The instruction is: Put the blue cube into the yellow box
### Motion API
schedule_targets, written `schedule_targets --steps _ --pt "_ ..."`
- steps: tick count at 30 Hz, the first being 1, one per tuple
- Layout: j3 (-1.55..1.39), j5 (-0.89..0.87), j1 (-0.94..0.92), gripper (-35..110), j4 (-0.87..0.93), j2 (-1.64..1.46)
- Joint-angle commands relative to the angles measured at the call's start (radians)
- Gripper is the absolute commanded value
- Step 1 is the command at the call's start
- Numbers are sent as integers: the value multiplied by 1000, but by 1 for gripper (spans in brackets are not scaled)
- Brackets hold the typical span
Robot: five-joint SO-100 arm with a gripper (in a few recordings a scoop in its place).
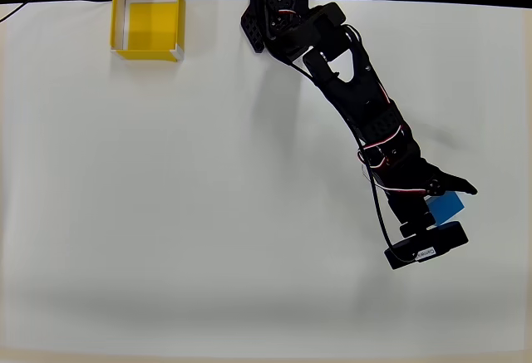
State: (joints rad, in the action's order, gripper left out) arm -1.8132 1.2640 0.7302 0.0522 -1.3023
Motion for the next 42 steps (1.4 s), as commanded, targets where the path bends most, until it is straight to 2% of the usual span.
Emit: schedule_targets --steps 1,9,30,42 --pt "140 9 26 54 43 -34" --pt "147 75 12 53 64 11" --pt "278 78 9 51 55 181" --pt "330 74 20 39 38 233"
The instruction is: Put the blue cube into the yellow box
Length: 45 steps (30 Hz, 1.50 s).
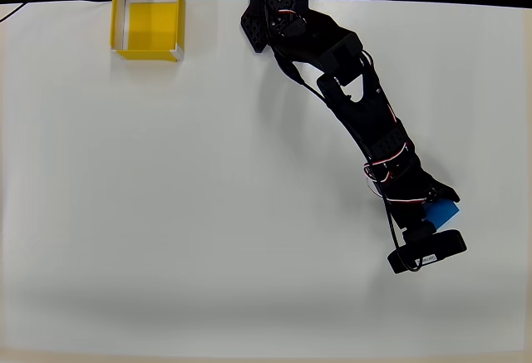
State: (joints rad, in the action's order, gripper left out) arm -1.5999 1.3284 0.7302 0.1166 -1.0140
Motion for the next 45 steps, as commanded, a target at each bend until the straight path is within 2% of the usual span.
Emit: schedule_targets --steps 1,19,32,45 --pt "120 12 21 39 -28 -52" --pt "126 66 -3 28 -32 -43" --pt "118 83 -28 27 -11 -77" --pt "87 195 -250 26 67 -268"
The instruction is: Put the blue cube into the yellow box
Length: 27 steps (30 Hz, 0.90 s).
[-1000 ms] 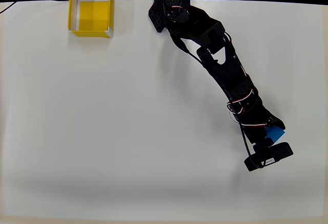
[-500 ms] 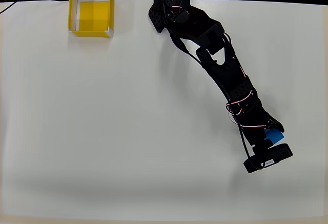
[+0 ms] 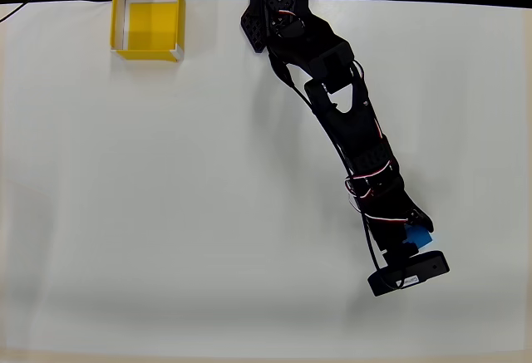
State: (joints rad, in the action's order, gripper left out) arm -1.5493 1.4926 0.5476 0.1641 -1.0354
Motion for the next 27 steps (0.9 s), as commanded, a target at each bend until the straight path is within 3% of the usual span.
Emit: schedule_targets --steps 1,17,27 --pt "34 35 -92 26 28 -261" --pt "-126 48 -471 26 199 -597" --pt "-158 71 -854 26 256 -742"
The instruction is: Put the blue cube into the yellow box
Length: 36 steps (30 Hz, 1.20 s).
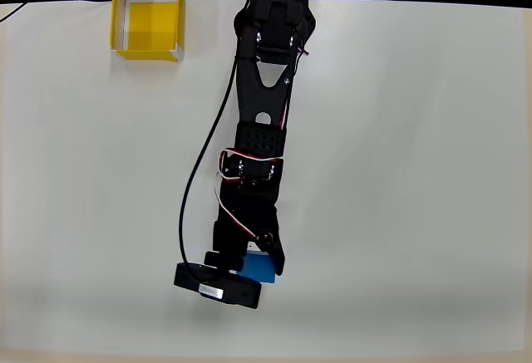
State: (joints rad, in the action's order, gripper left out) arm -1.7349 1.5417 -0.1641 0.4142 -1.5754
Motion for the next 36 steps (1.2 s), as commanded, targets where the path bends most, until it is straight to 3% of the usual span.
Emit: schedule_targets --steps 1,20,26,36 --pt "28 26 -186 26 8 -212" --pt "-15 20 -942 25 34 -261" --pt "-190 35 -1051 24 52 -382" --pt "-316 20 -1106 24 342 -675"
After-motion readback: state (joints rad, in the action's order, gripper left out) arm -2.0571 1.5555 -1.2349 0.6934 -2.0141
